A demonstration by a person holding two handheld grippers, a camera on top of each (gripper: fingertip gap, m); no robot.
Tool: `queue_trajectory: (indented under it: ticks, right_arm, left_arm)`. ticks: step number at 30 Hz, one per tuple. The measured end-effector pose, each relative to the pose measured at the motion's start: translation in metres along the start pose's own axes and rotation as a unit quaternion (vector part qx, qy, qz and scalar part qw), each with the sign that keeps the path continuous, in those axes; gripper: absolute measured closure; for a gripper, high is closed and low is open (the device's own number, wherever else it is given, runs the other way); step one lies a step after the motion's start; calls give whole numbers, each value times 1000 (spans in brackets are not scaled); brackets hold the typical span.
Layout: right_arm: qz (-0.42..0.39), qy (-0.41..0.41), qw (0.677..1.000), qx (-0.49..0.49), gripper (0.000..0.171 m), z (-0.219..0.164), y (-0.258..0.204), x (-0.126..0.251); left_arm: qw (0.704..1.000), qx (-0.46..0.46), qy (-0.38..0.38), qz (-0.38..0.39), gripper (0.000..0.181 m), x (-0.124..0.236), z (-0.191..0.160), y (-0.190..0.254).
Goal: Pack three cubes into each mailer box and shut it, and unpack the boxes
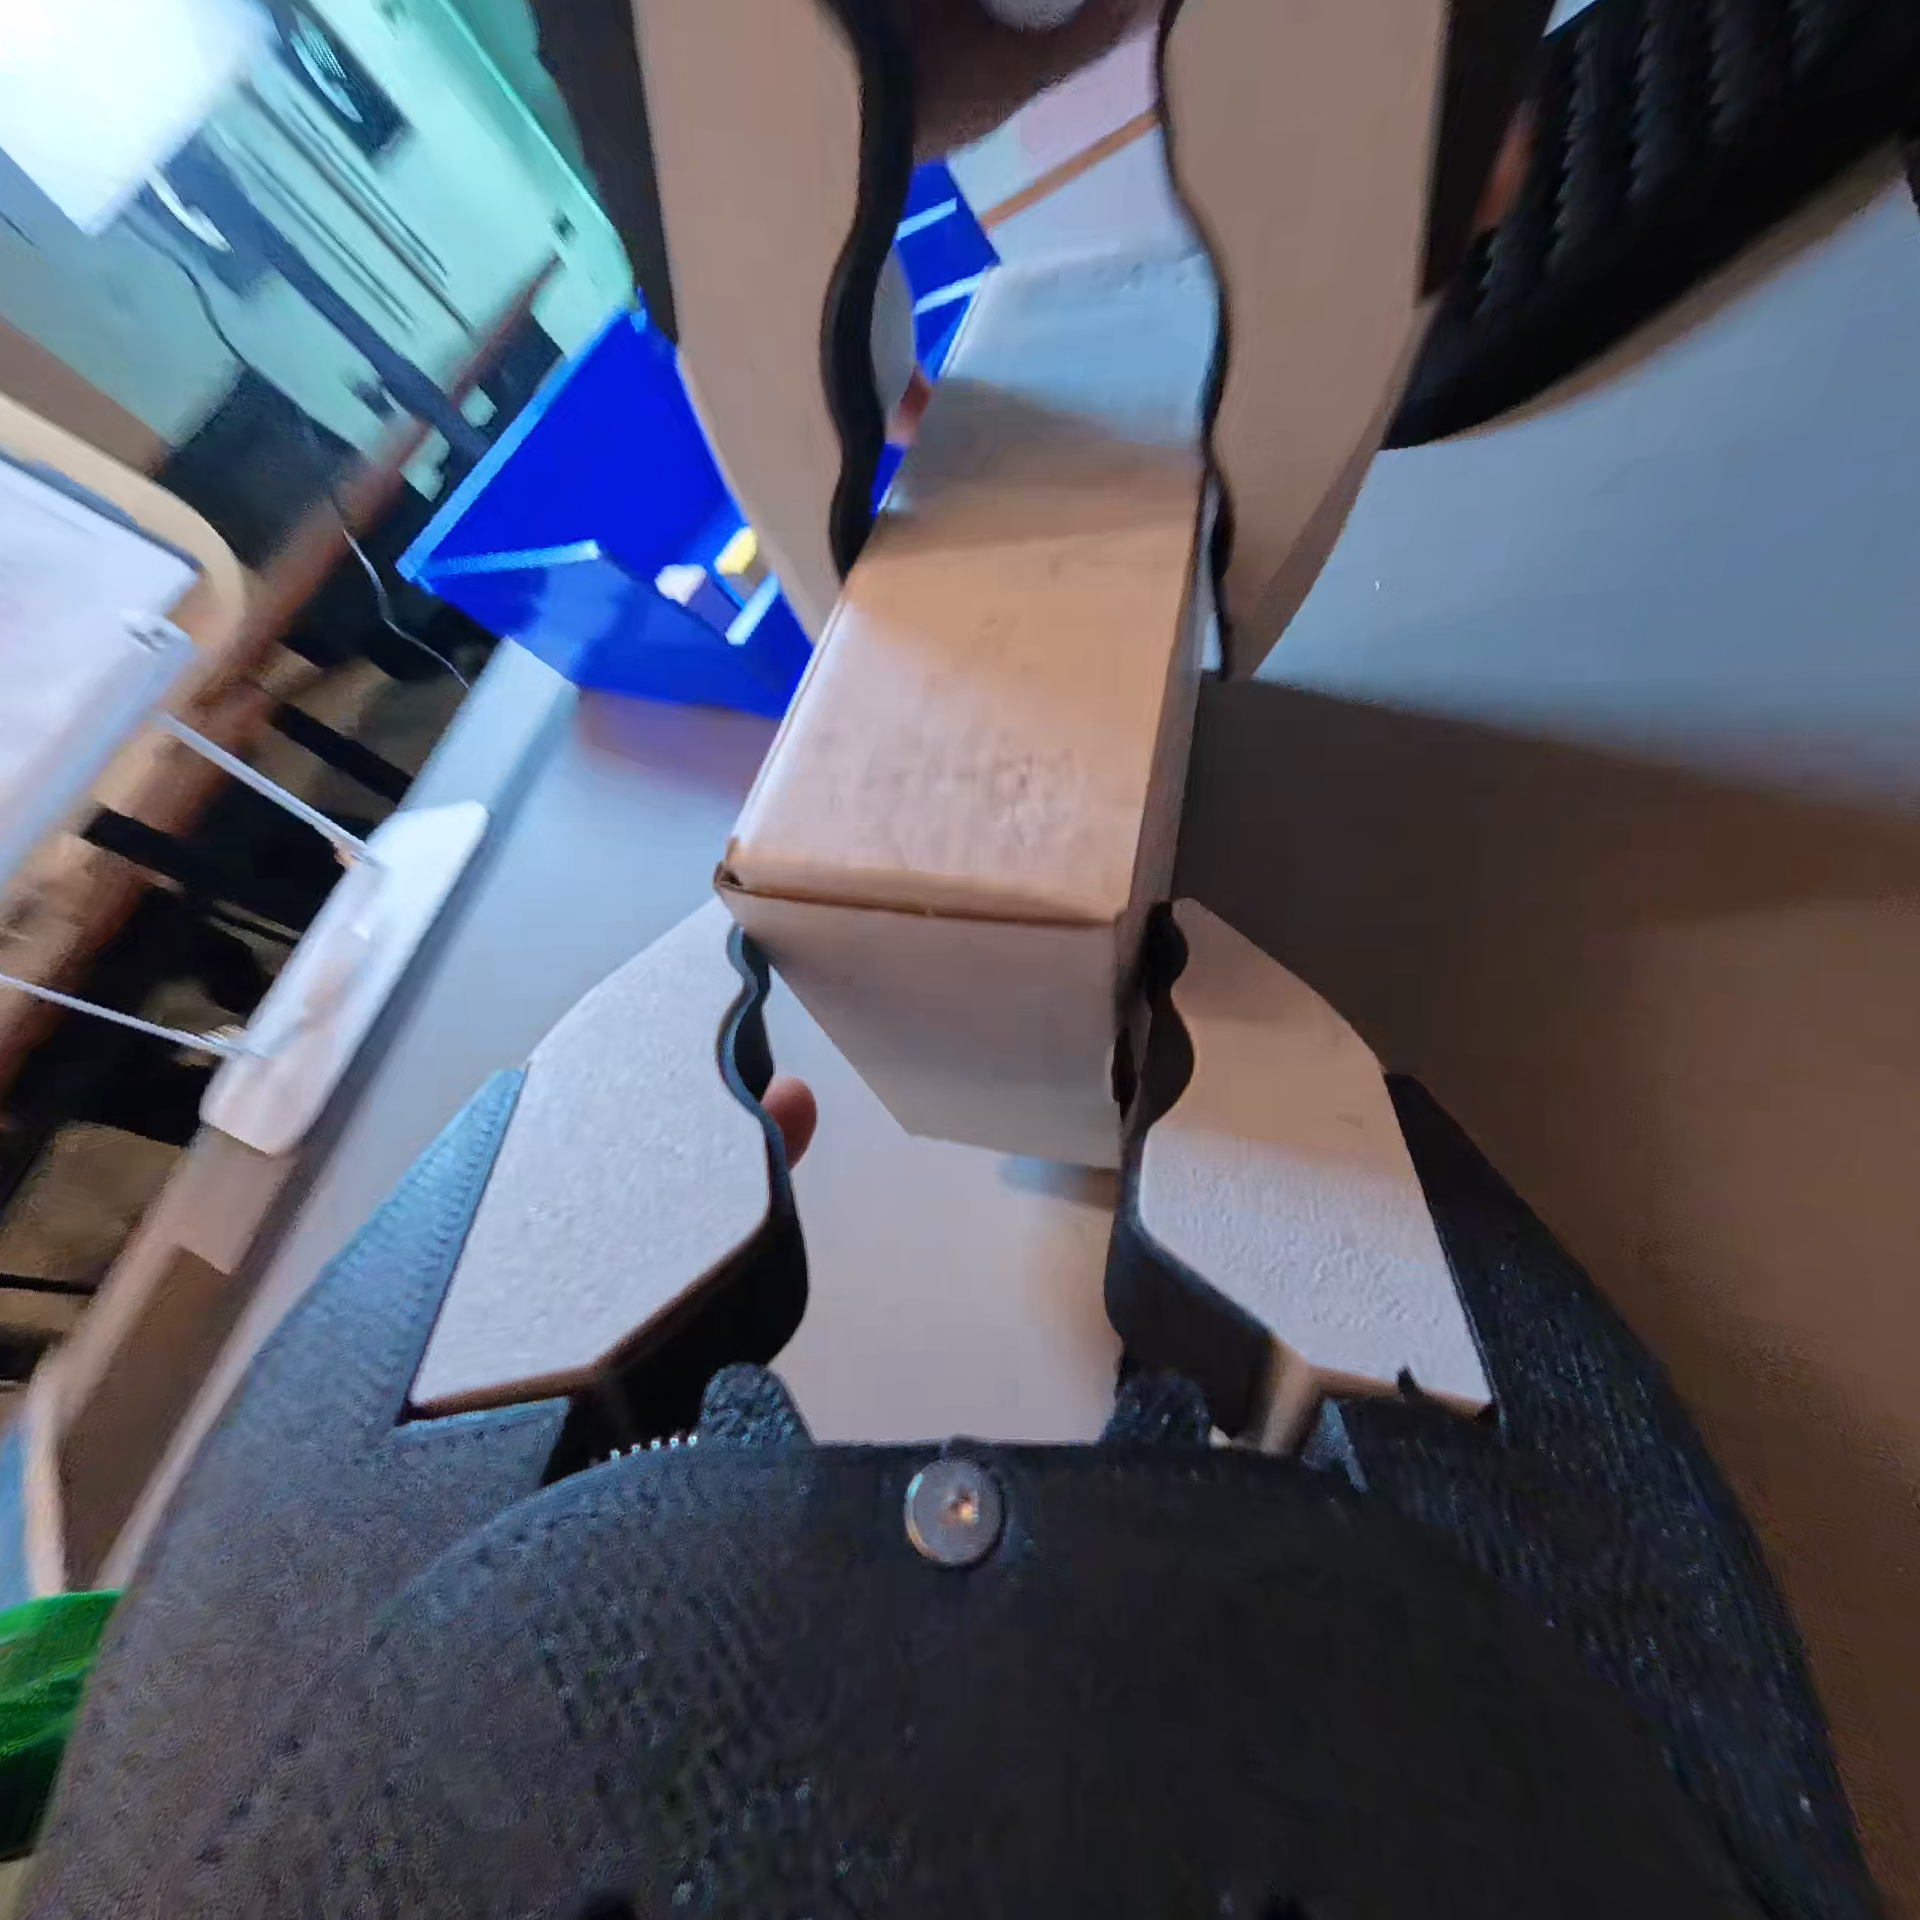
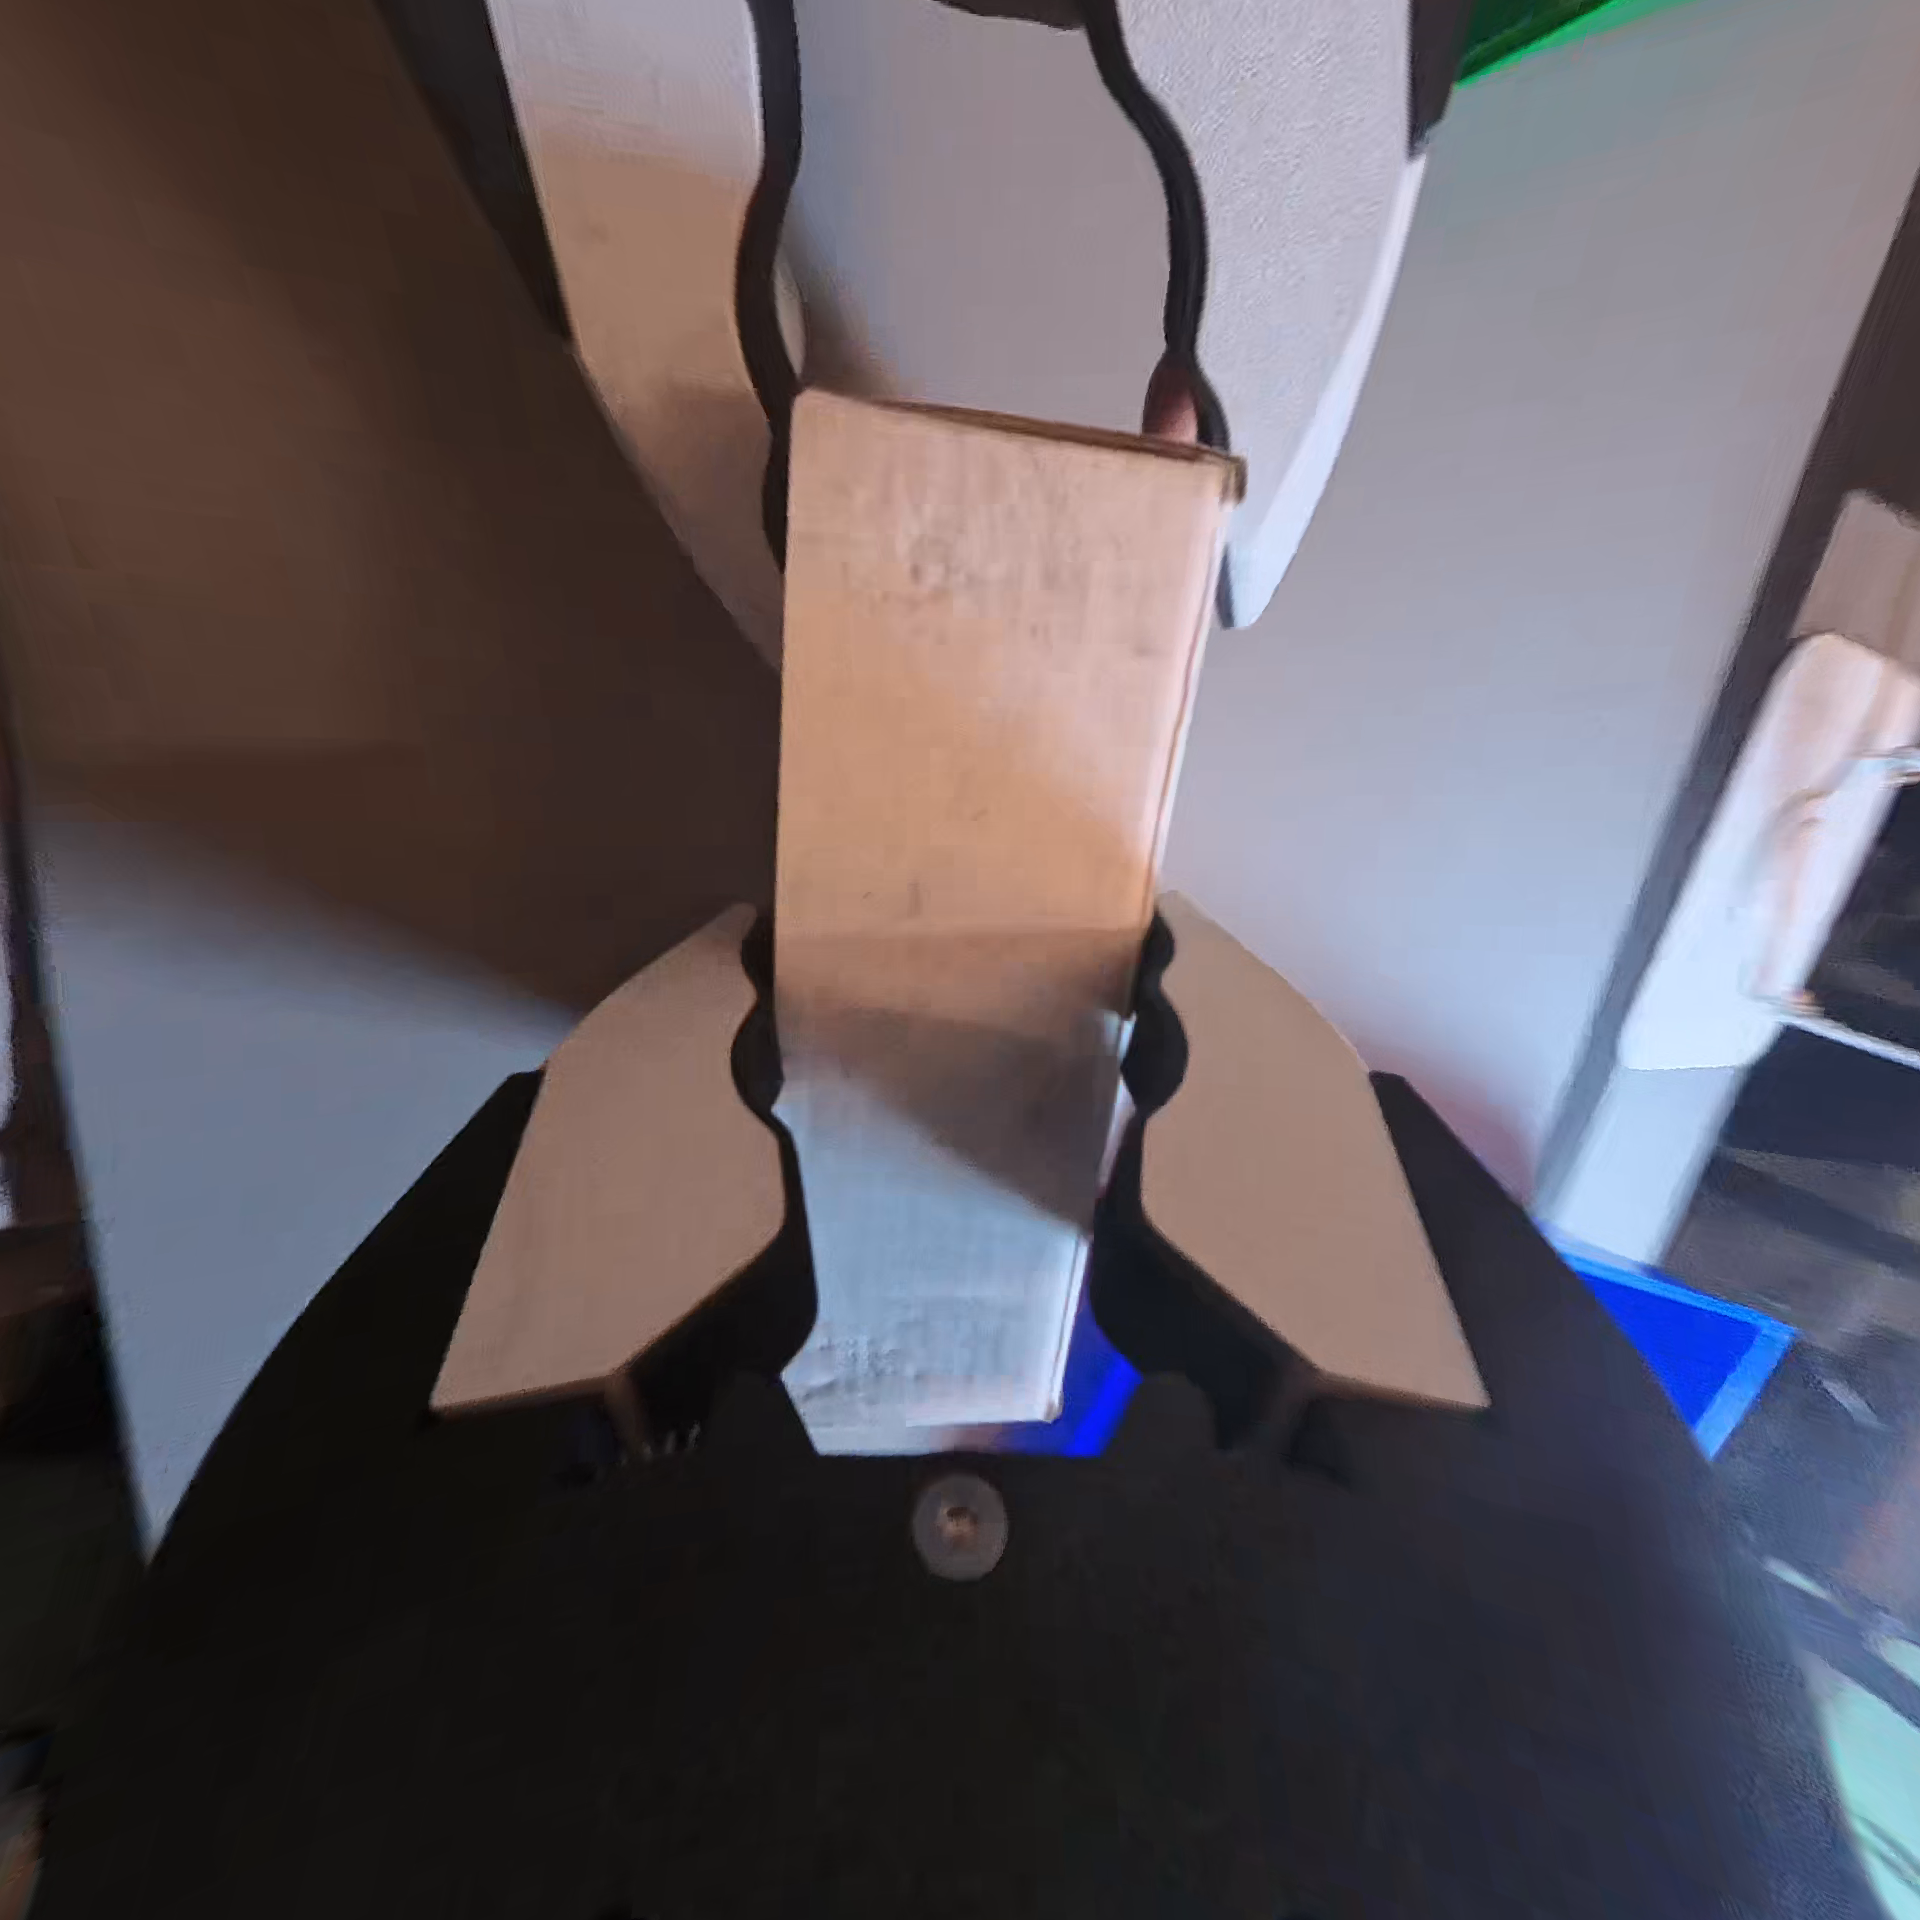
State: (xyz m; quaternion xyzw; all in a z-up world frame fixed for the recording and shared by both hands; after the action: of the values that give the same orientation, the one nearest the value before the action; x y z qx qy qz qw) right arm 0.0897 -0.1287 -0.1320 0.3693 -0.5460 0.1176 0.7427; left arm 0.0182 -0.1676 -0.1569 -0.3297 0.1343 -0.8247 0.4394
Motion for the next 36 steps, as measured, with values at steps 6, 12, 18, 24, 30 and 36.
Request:
queue_trajectory:
  ticks: [6, 12, 18, 24, 30, 36]
  right_arm:
    - [-118, 4, 993, 23, 107, -5, 3, 31]
    - [-283, -68, 956, -23, 107, -79, 69, 95]
    - [-370, -164, 913, -42, 107, -172, 149, 88]
    - [-330, -211, 918, -58, 107, -245, 201, -17]
    - [-276, -233, 928, -90, 107, -283, 229, -88]
    - [-162, -196, 957, -140, 93, -286, 226, -108]
  left_arm:
    - [996, 57, 59, 24, 110, 18, 4, -12]
    - [981, 170, 86, 35, 115, 23, -7, -40]
    - [982, 167, 77, 34, 119, 17, -9, -34]
    - [983, 173, 56, 29, 121, 10, -18, -30]
    - [983, 176, 35, 25, 124, 4, -26, -26]
    - [981, 191, 32, 12, 124, 2, -28, -25]
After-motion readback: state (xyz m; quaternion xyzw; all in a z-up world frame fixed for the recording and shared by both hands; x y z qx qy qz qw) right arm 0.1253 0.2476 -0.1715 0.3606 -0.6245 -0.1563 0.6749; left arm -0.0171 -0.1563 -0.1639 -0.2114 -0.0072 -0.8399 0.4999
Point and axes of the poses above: each gripper's, where its closed fingertips meet, x back along the fingers, z out of its top, y = z × x across the jaws, the point moved 4 cm from there along x, back along the fingers, and after that the axes turned 5 degrees about -y, right-handed, at the moved point
